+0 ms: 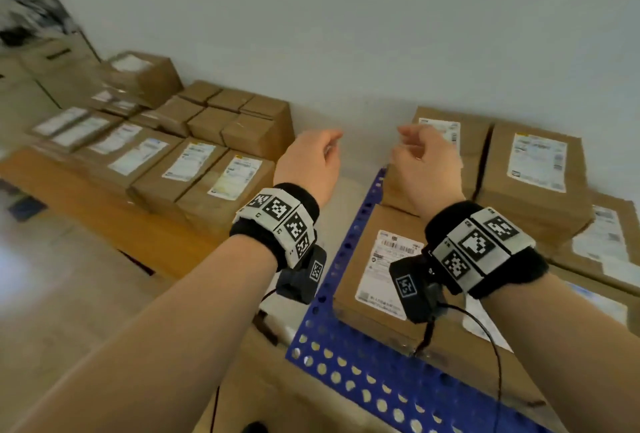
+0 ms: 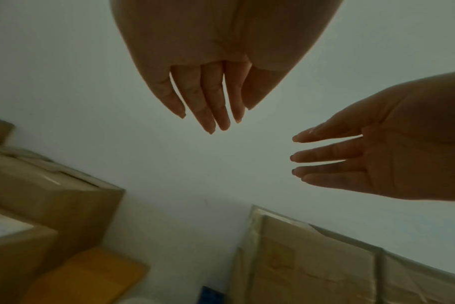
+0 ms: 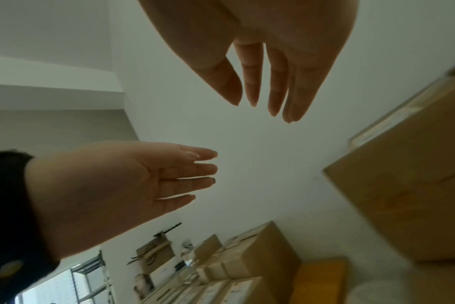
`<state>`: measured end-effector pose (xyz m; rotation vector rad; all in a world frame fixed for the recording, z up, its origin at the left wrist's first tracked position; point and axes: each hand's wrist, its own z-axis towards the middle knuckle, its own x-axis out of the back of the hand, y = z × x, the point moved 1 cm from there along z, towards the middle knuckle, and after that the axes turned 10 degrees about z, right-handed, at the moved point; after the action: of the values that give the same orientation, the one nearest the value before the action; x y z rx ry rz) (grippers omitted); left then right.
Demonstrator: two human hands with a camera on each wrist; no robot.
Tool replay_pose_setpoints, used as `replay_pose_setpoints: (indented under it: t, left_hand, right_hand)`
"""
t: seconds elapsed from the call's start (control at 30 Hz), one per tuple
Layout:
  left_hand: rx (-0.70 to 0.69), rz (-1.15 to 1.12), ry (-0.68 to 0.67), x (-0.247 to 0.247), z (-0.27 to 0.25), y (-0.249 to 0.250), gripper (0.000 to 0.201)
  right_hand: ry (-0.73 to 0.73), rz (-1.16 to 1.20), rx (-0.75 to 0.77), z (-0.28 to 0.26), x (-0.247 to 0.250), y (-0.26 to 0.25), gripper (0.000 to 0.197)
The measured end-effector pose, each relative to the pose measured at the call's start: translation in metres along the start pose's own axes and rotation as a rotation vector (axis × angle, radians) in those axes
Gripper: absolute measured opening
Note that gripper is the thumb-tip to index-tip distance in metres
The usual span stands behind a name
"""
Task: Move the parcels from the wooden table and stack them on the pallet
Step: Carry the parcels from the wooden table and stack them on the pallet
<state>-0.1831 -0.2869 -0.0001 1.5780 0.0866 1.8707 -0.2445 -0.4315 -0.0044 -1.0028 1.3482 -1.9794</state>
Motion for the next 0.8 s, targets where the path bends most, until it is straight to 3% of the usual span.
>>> replay_pose_setpoints:
  t: [0.4,0.6,0.8]
  left_hand:
    - [0.136,-0.008,0.124,0.151,-0.018,-0.239,0.034]
    - [0.223,-0.045,0.159,0.2,-0.015,-0.322,0.033]
    - [0.285,-0.128,0.197,0.222,0.016,-0.382,0.031]
  right_hand:
    - [-0.13,0.142,0.015,-0.034,-0.266,-0.092,0.018]
    - [-0.226,0.137,0.015,-0.038,-0.355,-0.127,0.02]
    - [-0.271,0.161,0.013,-0.01,-0.427,-0.149,0.02]
